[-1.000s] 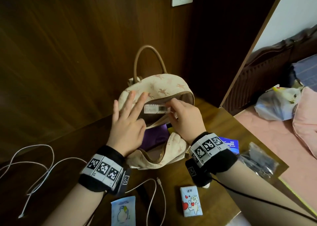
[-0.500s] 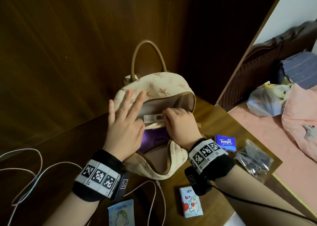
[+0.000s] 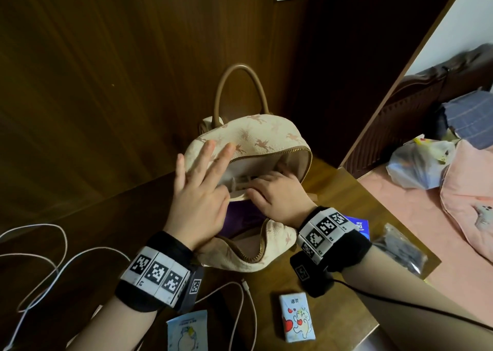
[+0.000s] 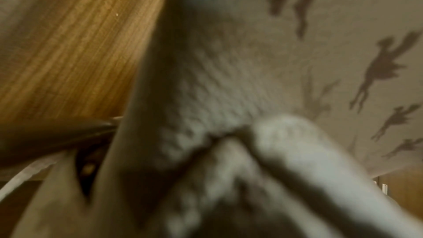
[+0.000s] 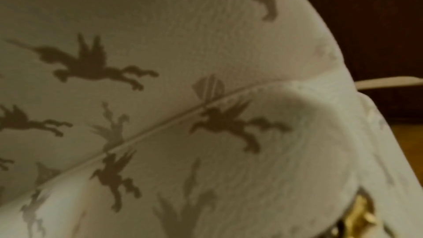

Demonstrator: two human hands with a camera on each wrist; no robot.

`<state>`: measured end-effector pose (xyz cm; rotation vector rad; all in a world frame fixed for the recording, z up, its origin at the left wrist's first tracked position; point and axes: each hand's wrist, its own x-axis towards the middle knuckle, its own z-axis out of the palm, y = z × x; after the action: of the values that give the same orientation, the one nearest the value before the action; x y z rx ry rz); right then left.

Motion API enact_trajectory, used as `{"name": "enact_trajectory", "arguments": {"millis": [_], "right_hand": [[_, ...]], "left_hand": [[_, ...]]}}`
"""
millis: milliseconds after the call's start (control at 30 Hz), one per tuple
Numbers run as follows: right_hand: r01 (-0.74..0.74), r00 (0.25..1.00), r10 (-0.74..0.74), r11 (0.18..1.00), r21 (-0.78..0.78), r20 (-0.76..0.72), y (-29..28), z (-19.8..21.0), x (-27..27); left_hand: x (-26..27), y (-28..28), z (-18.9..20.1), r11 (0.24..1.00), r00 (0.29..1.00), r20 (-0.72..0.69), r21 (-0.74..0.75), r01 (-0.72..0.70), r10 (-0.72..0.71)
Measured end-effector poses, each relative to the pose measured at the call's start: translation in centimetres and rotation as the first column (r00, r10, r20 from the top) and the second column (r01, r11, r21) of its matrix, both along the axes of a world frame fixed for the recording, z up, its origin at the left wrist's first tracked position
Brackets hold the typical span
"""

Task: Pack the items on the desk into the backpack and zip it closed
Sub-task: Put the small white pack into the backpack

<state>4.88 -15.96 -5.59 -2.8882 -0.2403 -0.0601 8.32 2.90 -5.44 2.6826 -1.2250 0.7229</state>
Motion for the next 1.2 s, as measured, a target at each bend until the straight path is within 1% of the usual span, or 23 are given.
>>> {"name": "enact_trajectory", "arguments": {"millis": [67, 167, 267, 400, 467, 600, 733, 800, 867, 900, 933, 1000, 1033, 1067, 1133, 1200], "right_hand": [[0.010, 0.999, -0.013, 0.999, 0.049, 0.043, -0.2, -0.3, -0.2], [0.053, 0.991, -0.069, 0.990, 0.134, 0.117, -0.6, -0.7, -0.4], [0.057, 0.978, -0.099, 0.973, 0.224, 0.184, -0.9, -0.7, -0.5], [0.077, 0.971, -0.157, 0.919, 0.387, 0.179, -1.5, -0.1, -1.3], [0.090, 0.956, -0.205, 0.884, 0.459, 0.208, -2.0, 0.4, -1.9], [0.165, 0.908, -0.339, 0.831, 0.532, 0.247, -2.6, 0.3, -3.6], [0.217, 0.809, -0.494, 0.754, 0.621, 0.317, -3.2, -1.0, -5.9], [0.268, 0.789, -0.559, 0.686, 0.676, 0.254, -3.7, -1.8, -7.1], [0.335, 0.801, -0.584, 0.623, 0.707, 0.134, -4.4, -2.8, -8.0], [0.367, 0.816, -0.573, 0.616, 0.697, 0.076, -4.7, -3.4, -8.3], [0.397, 0.837, -0.547, 0.632, 0.666, 0.019, -5.0, -4.0, -8.7], [0.454, 0.874, -0.471, 0.704, 0.547, -0.119, -5.5, -5.0, -9.3], [0.476, 0.879, -0.427, 0.742, 0.472, -0.213, -5.7, -5.5, -9.7], [0.485, 0.869, -0.382, 0.779, 0.397, -0.314, -5.8, -6.0, -10.0], [0.466, 0.818, -0.295, 0.843, 0.267, -0.494, -5.7, -7.0, -10.6], [0.399, 0.763, -0.218, 0.899, 0.179, -0.608, -5.2, -7.5, -11.2]], "left_hand": [[0.0, -0.1, -0.1, 1.000, 1.000, 0.003, -0.010, -0.003, 0.003], [0.1, -0.1, -0.1, 1.000, 1.000, -0.003, -0.026, -0.010, 0.010], [0.2, -0.2, -0.2, 0.999, 1.000, 0.001, -0.033, -0.022, 0.022], [0.2, -0.1, -0.2, 0.999, 1.000, 0.007, -0.032, -0.022, 0.022], [0.2, -0.1, -0.3, 0.999, 1.000, 0.008, -0.031, -0.024, 0.024], [0.3, -0.2, -0.4, 0.999, 1.000, -0.006, -0.031, -0.025, 0.025], [0.2, -0.2, -0.3, 0.999, 0.999, -0.017, -0.024, -0.036, 0.035], [0.2, -0.2, -0.2, 0.999, 0.999, -0.026, -0.024, -0.034, 0.033], [0.1, -0.2, -0.1, 0.999, 0.999, -0.035, -0.026, -0.031, 0.030], [0.1, -0.2, -0.1, 0.999, 0.999, -0.037, -0.025, -0.031, 0.030], [0.1, -0.2, -0.1, 0.999, 0.999, -0.038, -0.026, -0.030, 0.029], [0.1, -0.2, -0.1, 0.999, 0.999, -0.041, -0.026, -0.025, 0.024], [0.1, -0.2, -0.1, 0.999, 0.999, -0.042, -0.026, -0.022, 0.021], [0.1, -0.2, -0.1, 0.999, 0.999, -0.040, -0.026, -0.020, 0.019], [0.1, -0.2, -0.2, 1.000, 0.999, -0.028, -0.025, -0.019, 0.018], [0.1, -0.1, -0.3, 1.000, 1.000, -0.014, -0.019, -0.021, 0.020]]}}
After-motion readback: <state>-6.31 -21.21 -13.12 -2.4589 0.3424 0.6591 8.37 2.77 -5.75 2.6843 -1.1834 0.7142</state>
